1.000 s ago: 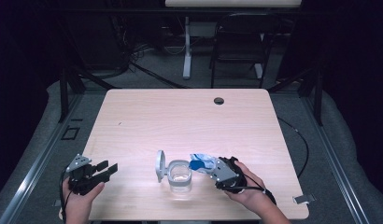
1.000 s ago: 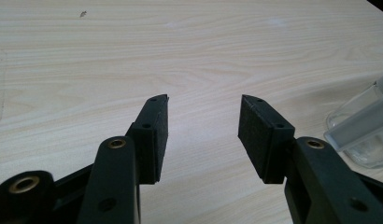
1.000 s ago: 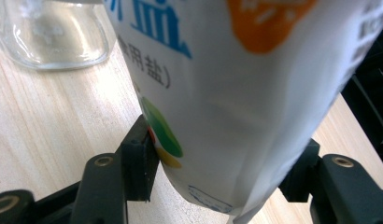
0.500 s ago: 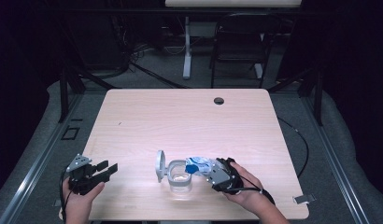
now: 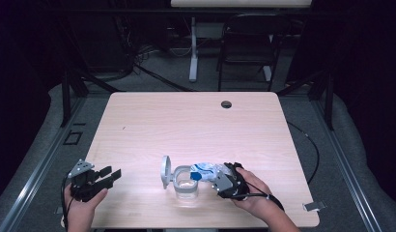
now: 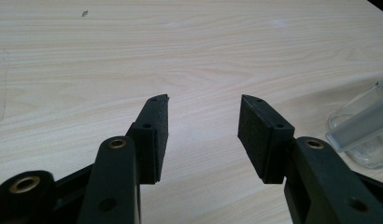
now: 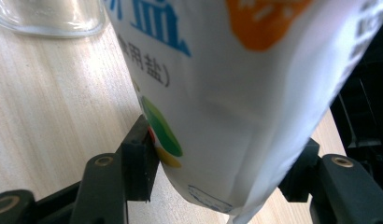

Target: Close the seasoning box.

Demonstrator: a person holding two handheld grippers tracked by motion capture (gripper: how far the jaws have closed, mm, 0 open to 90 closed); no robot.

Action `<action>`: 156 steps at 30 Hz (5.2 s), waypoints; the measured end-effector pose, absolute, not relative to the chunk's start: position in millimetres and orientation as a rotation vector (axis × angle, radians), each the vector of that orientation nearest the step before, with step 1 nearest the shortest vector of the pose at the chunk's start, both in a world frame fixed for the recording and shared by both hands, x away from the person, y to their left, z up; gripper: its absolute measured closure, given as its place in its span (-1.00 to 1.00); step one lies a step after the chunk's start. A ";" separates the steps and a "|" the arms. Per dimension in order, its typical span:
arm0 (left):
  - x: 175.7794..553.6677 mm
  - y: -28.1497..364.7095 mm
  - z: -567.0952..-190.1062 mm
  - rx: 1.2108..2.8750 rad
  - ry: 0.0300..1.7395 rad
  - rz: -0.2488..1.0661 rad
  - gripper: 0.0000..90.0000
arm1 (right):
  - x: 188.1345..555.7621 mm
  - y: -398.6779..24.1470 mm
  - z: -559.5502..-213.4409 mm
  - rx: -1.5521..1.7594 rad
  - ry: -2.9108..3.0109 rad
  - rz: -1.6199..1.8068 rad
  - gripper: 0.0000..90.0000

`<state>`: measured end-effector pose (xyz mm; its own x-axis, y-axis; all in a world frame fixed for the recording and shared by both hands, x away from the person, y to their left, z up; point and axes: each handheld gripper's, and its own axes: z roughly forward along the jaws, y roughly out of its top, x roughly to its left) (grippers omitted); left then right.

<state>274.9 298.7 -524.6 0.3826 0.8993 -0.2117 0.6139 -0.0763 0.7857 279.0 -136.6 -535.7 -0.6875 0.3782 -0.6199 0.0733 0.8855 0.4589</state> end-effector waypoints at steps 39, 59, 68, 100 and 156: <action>275.7 301.3 -526.2 1.780 1.334 0.414 0.18 | 280.5 -131.0 -532.0 0.242 2.288 0.405 -0.08; 276.1 301.6 -527.4 1.771 1.336 0.416 0.18 | 279.7 -130.4 -523.9 0.148 2.240 0.247 -0.08; 275.9 301.4 -526.6 1.769 1.336 0.416 0.18 | 278.6 -127.8 -519.7 0.117 2.225 0.199 -0.07; 276.1 303.4 -526.9 1.771 1.340 0.411 0.17 | 281.2 -123.3 -514.0 0.058 2.229 0.185 -0.07; 277.1 305.2 -528.3 1.753 1.351 0.411 0.16 | 280.9 -112.6 -500.6 -0.034 2.206 0.031 -0.06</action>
<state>277.1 305.2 -528.3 0.3587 0.9035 -0.2346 0.6195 -0.0424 0.7839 280.9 -112.6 -500.6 -0.5931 -0.0133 -0.8050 -0.0358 0.9993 0.0099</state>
